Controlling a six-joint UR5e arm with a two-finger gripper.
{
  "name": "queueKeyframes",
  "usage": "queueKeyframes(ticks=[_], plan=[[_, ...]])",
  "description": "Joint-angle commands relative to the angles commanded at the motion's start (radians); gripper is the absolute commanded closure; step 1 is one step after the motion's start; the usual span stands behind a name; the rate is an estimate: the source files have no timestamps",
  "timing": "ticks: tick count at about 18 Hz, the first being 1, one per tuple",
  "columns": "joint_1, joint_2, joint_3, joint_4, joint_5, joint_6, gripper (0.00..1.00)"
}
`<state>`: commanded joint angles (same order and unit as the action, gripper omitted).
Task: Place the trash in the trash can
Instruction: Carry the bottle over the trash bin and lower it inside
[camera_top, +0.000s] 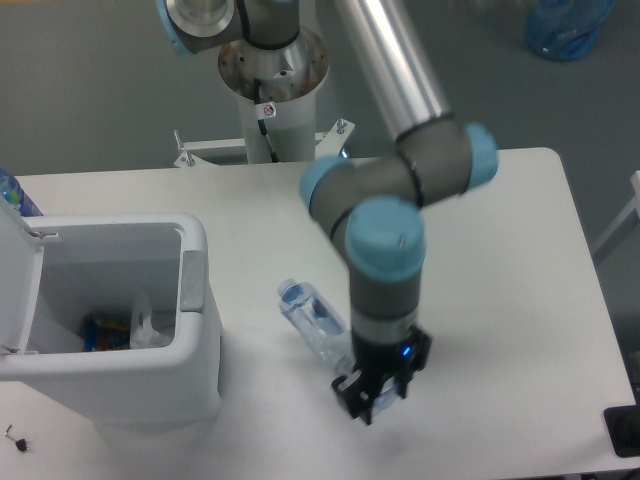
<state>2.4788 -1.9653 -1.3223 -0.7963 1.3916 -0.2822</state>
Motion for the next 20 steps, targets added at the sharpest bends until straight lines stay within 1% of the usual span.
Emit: queueKeyframes(ticks=[3, 5, 7, 9, 10, 12, 14, 16, 18, 20], plan=[[0.006, 0.081, 0.000, 0.018, -0.052, 0.005, 0.51], [0.000, 0.146, -0.002, 0.028, -0.110, 0.008, 0.51], [-0.004, 0.186, -0.002, 0.060, -0.152, 0.009, 0.51], [-0.020, 0.224, -0.012, 0.066, -0.164, 0.011, 0.51], [-0.034, 0.232, -0.017, 0.066, -0.166, 0.011, 0.51], [-0.086, 0.236, -0.017, 0.066, -0.164, 0.017, 0.52], [-0.100, 0.240, -0.005, 0.066, -0.166, 0.014, 0.52], [-0.116, 0.253, -0.011, 0.068, -0.164, 0.015, 0.52], [-0.121, 0.255, -0.008, 0.069, -0.166, 0.018, 0.52], [-0.152, 0.255, -0.009, 0.086, -0.166, 0.043, 0.52]])
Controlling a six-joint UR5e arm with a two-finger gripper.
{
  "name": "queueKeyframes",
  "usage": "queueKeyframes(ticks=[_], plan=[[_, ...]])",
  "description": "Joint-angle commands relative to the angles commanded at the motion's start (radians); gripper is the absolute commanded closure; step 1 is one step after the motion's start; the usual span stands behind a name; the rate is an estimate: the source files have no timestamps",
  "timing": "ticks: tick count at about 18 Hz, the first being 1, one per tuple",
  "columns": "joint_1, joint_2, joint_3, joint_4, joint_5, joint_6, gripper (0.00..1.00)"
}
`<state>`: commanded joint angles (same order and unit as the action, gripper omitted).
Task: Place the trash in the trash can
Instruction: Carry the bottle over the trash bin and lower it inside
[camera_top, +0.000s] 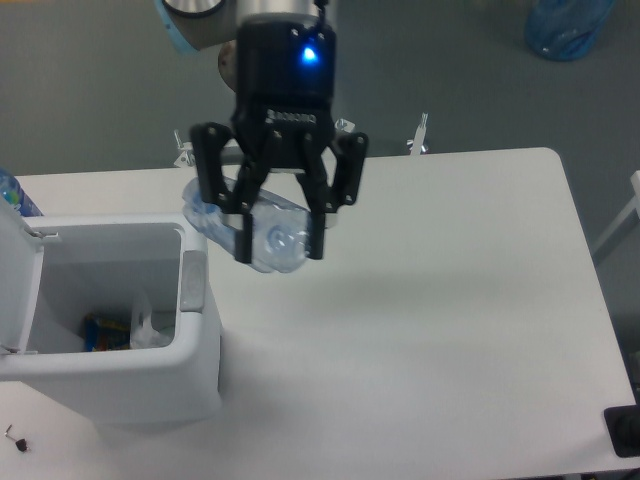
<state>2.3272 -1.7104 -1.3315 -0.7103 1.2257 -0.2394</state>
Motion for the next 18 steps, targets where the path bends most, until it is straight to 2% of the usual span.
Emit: queueKeyframes(ticks=[4, 9, 14, 18], plan=[[-0.031, -0.014, -0.005, 0.046, 0.000, 0.034, 0.52], [-0.085, -0.026, -0.011, 0.046, -0.002, 0.032, 0.52], [-0.135, -0.089, -0.008, 0.048, -0.005, 0.052, 0.52], [-0.152, -0.109, -0.006, 0.048, -0.005, 0.054, 0.52]])
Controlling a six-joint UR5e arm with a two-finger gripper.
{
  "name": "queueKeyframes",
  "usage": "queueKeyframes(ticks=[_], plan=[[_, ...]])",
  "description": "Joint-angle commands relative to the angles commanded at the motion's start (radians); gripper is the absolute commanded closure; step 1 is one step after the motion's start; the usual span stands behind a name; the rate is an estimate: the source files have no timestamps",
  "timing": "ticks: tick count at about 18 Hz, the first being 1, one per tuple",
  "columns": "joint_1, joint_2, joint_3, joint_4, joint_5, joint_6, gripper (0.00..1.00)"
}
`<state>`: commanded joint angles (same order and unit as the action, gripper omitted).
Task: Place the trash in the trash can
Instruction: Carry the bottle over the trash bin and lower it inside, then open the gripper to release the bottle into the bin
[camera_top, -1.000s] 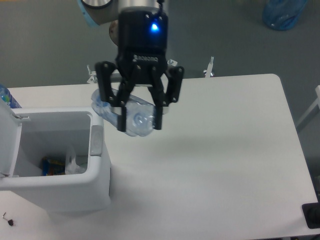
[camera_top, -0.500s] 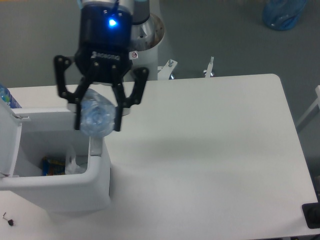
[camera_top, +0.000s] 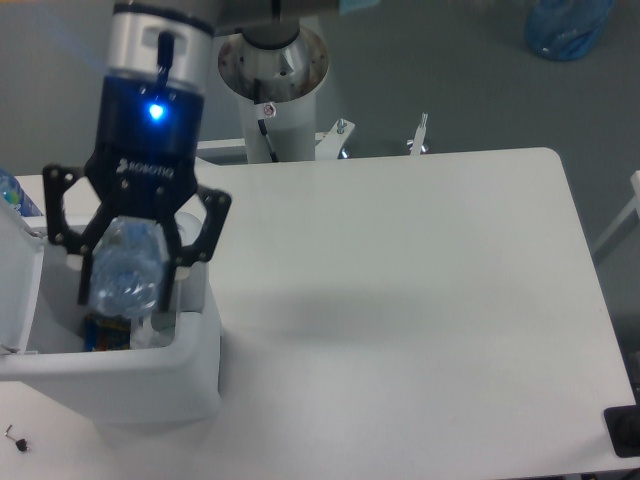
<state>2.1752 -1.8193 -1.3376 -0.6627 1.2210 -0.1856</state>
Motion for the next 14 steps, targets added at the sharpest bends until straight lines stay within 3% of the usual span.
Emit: queueKeyframes(ticks=[14], plan=[[0.000, -0.044, 0.011, 0.000, 0.003, 0.003, 0.52]])
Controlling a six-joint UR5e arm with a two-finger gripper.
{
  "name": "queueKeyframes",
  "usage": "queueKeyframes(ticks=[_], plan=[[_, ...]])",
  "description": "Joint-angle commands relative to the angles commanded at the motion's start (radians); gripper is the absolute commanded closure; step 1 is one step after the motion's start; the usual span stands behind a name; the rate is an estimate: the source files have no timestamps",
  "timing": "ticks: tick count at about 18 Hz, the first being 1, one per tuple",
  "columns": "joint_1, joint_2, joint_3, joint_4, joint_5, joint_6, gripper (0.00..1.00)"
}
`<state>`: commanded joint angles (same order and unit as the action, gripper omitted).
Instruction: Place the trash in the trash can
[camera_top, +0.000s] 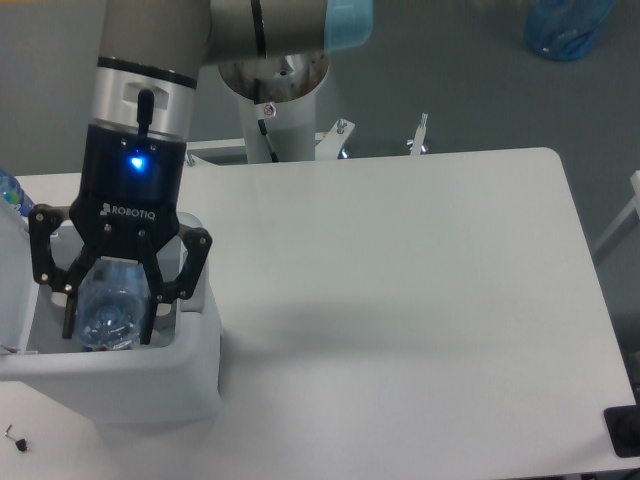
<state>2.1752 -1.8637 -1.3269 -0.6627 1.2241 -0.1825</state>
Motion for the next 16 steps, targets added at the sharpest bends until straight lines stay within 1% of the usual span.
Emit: queueKeyframes(ticks=[4, 7, 8, 9, 10, 11, 16], plan=[[-0.009, -0.005, -0.006, 0.000, 0.006, 0.006, 0.51], [-0.009, -0.028, -0.003, 0.000, 0.006, 0.006, 0.50], [-0.009, -0.032, -0.002, 0.000, 0.006, 0.006, 0.41], [-0.009, -0.032, -0.002, 0.000, 0.005, 0.012, 0.26], [-0.009, -0.032, -0.003, 0.000, 0.006, 0.030, 0.16], [-0.009, -0.031, -0.005, 0.000, 0.006, 0.038, 0.00], [-0.006, -0.012, 0.000, -0.002, 0.006, 0.044, 0.00]])
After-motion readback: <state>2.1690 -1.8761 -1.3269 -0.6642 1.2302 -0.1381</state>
